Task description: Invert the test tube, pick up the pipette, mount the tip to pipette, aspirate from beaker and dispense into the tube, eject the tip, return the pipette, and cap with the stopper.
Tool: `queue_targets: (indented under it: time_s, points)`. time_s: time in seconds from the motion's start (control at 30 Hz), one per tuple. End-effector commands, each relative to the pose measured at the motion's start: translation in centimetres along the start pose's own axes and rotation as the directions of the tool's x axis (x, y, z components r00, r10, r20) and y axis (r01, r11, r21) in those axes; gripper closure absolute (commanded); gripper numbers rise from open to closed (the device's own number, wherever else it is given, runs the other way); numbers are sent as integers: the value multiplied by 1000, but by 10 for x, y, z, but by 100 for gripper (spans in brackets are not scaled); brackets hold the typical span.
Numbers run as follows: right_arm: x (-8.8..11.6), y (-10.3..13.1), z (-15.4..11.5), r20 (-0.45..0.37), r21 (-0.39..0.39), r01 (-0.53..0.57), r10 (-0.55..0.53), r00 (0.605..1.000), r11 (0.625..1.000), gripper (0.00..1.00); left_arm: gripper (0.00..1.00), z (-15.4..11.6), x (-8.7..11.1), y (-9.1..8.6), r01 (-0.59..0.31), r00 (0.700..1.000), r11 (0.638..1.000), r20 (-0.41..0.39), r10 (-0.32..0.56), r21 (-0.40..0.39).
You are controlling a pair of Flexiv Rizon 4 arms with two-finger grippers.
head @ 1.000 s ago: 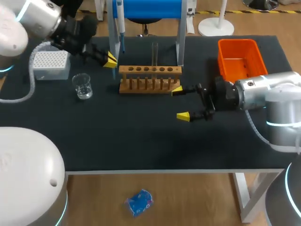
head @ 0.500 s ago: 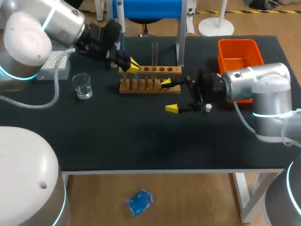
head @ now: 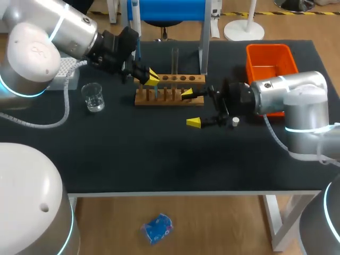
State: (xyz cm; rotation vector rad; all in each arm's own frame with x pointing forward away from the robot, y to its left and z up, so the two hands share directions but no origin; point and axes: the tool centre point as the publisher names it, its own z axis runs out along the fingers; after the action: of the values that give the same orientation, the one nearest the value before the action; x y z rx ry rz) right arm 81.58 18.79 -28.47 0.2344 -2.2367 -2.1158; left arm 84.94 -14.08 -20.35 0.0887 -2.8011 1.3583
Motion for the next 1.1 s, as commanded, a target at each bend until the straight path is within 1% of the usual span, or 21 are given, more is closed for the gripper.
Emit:
queue_targets:
  time_s: [0.03,0.1,0.13,0.17,0.23,0.33,0.53,0.63,0.67,0.7,0.73,0.8,0.87,1.1]
  points:
    - [0,0,0,0,1,1,-1,1000,1000,0,100,14,-3,1,13,1000,998,6,-13,-56]
    - [0,0,0,0,1,1,-1,1000,1000,0,100,19,-2,1,25,1000,998,17,-24,-53]
    - [0,0,0,0,1,1,-1,1000,1000,0,100,21,0,1,25,1000,999,-2,-25,-36]
    - [0,0,0,0,1,1,-1,1000,1000,0,100,24,1,1,29,1000,998,13,-28,-49]
    - [0,0,0,0,1,1,-1,1000,1000,0,100,29,4,2,33,999,999,-15,-33,-25]
    - [0,0,0,0,1,1,-1,1000,1000,0,100,40,10,0,39,999,999,-6,-40,-31]
    - [0,0,0,0,1,1,-1,1000,1000,0,100,56,18,-6,25,999,1000,-24,-25,-7]
    - [0,0,0,0,1,1,-1,1000,1000,0,100,61,21,-10,8,999,1000,-31,-8,3]
    - [0,0,0,0,1,1,-1,1000,1000,0,100,62,22,-11,-2,1000,1000,-18,2,-10]
    - [0,0,0,0,1,1,-1,1000,1000,0,100,64,22,-11,-11,1000,1000,-21,11,-16]
    - [0,0,0,0,1,1,-1,1000,1000,0,100,65,22,-12,-11,999,1000,-33,11,4]
    - [0,0,0,0,1,1,-1,1000,1000,0,100,67,21,-14,-15,1000,1000,-21,15,-16]
    - [0,0,0,0,1,1,-1,1000,1000,0,100,70,21,-15,-21,999,1000,-35,21,-6]
    - [-5,-2,3,-14,-11,-9,9,1000,1000,0,100,72,21,-17,-28,999,1000,-43,28,-3]
